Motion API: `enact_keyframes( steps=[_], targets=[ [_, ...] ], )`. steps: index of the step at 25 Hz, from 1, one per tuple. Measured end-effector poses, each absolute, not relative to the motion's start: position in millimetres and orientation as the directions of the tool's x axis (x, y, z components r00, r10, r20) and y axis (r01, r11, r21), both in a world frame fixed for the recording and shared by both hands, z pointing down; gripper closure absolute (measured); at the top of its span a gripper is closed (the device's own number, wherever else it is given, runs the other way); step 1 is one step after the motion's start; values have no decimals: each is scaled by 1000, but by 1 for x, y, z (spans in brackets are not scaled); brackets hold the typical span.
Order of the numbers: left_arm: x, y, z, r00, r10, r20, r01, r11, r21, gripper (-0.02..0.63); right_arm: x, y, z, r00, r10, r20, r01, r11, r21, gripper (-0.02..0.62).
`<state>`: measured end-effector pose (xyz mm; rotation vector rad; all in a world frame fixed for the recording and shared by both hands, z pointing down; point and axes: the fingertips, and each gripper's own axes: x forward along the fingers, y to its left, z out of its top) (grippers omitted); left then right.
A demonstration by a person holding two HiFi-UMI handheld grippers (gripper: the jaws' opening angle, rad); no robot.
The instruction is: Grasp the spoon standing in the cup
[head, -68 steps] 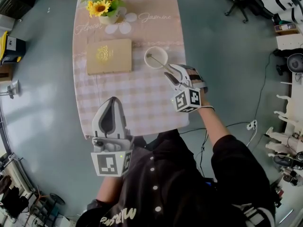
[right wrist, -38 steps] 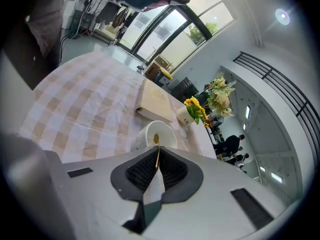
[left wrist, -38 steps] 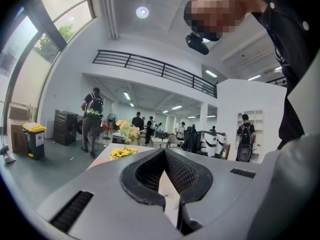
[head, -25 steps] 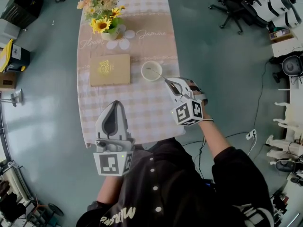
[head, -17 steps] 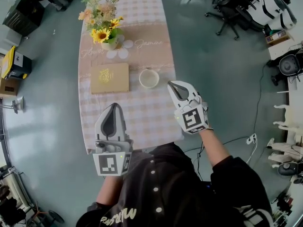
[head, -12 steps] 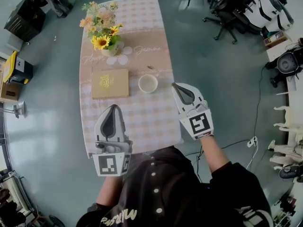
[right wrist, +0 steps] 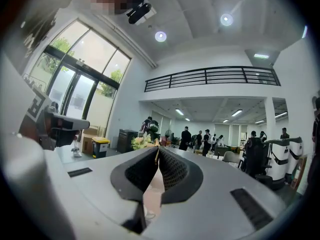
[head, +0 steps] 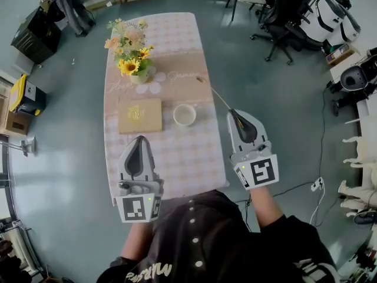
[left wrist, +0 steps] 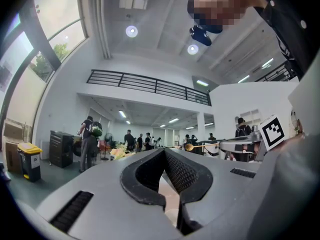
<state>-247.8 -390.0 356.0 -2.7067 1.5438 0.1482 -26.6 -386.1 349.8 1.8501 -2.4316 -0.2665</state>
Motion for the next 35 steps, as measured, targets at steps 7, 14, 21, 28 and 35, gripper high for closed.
enact_keyframes(
  steps=[7, 14, 21, 28, 35],
  targets=[
    [-257, -384, 347, 487, -866, -114, -871, -491, 12, 589, -21, -364, 314, -252, -959, -127, -961, 234, 145, 592],
    [-268, -378, 333, 470, -870, -148, -880, -475, -2, 589, -20, -351, 295, -237, -954, -185, -966, 211, 152, 592],
    [-284, -375, 318, 432, -886, -168, -899, -437, -6, 589, -19, -342, 294, -236, -950, -202, -966, 206, 157, 592],
    [-291, -373, 321, 410, -897, -164, -910, -414, -10, 589, -9, -336, 300, -210, -957, -200, -973, 183, 144, 592],
    [-292, -371, 322, 411, -897, -164, -910, -415, -11, 589, -11, -335, 302, -211, -959, -190, -971, 183, 152, 592]
  ],
)
